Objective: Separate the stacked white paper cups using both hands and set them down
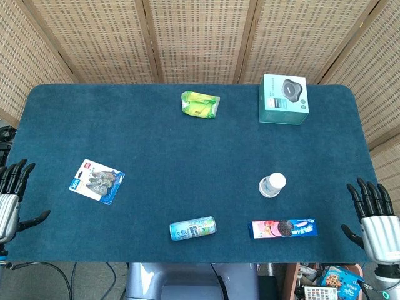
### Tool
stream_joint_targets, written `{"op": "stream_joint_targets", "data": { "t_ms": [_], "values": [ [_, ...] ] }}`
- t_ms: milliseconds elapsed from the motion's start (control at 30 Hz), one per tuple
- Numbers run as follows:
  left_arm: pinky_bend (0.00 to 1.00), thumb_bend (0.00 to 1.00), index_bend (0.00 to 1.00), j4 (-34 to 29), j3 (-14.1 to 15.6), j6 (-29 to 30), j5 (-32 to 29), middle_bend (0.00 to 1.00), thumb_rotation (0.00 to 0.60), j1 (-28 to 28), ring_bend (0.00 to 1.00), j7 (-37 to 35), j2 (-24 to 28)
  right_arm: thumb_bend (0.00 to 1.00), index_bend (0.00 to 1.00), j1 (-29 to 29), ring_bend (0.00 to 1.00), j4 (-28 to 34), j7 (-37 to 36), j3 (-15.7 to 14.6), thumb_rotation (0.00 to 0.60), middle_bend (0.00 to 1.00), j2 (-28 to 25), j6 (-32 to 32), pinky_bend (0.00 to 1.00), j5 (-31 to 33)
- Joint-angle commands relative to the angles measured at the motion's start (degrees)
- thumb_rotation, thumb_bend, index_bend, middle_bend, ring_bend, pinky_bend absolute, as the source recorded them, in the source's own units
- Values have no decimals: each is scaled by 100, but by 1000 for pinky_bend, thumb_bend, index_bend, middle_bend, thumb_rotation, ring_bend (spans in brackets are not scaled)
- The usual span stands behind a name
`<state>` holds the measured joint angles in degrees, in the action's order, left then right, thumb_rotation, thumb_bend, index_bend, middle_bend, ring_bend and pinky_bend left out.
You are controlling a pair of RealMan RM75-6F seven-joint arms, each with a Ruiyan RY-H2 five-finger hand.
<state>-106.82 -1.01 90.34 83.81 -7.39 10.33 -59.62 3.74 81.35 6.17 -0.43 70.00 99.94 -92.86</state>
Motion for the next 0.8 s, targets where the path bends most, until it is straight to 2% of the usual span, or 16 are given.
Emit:
{"op": "stream_joint_targets", "data": {
  "t_ms": [33,267,400,433,533,600,700,800],
  "values": [
    [0,169,0,-8,-4,20,35,0,600,27,0,14,-6,0,0,-12,0,-1,23,22,600,0,9,-18,0,-6],
    [0,169,0,18,-51,13,16,0,600,60,0,23,-15,0,0,119,0,158,-286,-14,600,0,-77,-337,0,-119],
    [0,169,0,60,-117,-23,-40,0,600,52,0,108,-50,0,0,809,0,722,-996,-57,600,14,-597,-1479,0,-279],
    [0,170,0,58,-128,-25,-49,0,600,51,0,119,-57,0,0,929,0,831,-1093,-35,600,22,-679,-1674,0,-258],
    [0,170,0,61,-185,-51,-116,0,600,41,0,209,-96,0,8,1586,0,1330,-1461,151,600,40,-950,-2789,0,35],
    [0,170,0,89,-246,-106,-240,0,600,11,0,355,-160,0,21,2207,0,1554,-1383,382,600,52,-959,-3847,1,449],
    [0,170,0,141,-299,-176,-368,0,600,-17,0,515,-252,0,51,2619,0,1554,-994,626,600,73,-823,-4526,9,1035],
    [0,170,0,196,-346,-272,-512,0,600,-47,0,601,-308,0,83,2919,2,1327,-619,805,600,102,-513,-4912,47,1530]
  ]
}}
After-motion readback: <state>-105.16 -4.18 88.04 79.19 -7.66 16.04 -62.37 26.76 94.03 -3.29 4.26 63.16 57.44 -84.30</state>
